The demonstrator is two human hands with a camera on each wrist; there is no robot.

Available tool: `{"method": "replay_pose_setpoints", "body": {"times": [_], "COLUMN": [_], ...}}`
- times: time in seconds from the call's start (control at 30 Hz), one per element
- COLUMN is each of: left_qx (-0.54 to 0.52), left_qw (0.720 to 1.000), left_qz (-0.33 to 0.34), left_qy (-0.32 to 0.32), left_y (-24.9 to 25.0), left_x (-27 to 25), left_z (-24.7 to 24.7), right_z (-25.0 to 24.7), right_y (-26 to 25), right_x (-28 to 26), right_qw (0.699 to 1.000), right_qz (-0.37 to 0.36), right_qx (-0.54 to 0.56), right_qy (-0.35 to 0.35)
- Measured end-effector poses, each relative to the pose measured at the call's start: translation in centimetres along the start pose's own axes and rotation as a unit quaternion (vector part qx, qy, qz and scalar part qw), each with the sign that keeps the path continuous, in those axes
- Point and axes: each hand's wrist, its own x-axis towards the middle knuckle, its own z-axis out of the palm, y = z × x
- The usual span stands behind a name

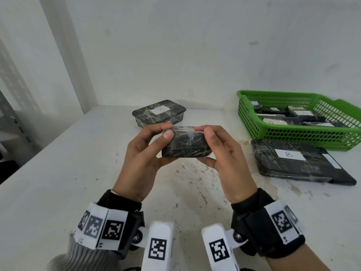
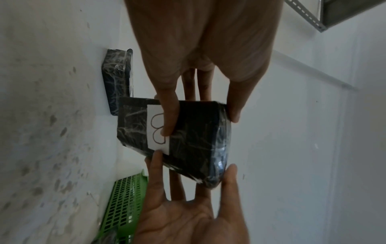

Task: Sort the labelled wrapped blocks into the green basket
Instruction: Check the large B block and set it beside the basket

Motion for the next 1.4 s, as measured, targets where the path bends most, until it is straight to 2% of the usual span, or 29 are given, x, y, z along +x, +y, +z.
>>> {"method": "replay_pose_setpoints", "body": {"times": [0.27,0.43,0.63,0.83,1.0,1.23,1.4], "left_qx": [-0.015,-0.015,-0.009,0.005,-0.006,-0.002,-0.012], "left_qw": [1.000,1.000,0.999,1.000,0.999,1.000,0.999], "left_qz": [-0.014,-0.014,-0.018,-0.018,-0.019,-0.027,-0.031], "left_qy": [-0.006,0.006,-0.029,-0.022,-0.028,0.002,-0.023], "left_y": [0.0,-0.2,-0.2,-0.4,-0.3,-1.0,-1.2], "left_x": [-0.2,-0.1,-0.3,-0.3,-0.4,-0.1,-0.2], "left_z": [0.2,0.2,0.3,0.4,0.5,0.5,0.2], "right_z": [-0.4,-0.1,-0.4,0.0,0.1,0.3,0.5], "right_y": [0.0,-0.1,-0.2,-0.1,0.0,0.7,1.2], "right_x": [0.2,0.0,0.2,-0.1,-0.1,-0.2,-0.4], "right_qw": [1.000,1.000,0.999,0.998,0.998,0.997,0.993], "right_qz": [0.008,0.023,0.017,0.034,0.005,0.036,-0.008], "right_qx": [0.016,-0.001,-0.023,-0.032,-0.041,-0.059,-0.107], "right_qy": [0.024,0.015,0.038,0.035,0.043,0.029,0.044]}}
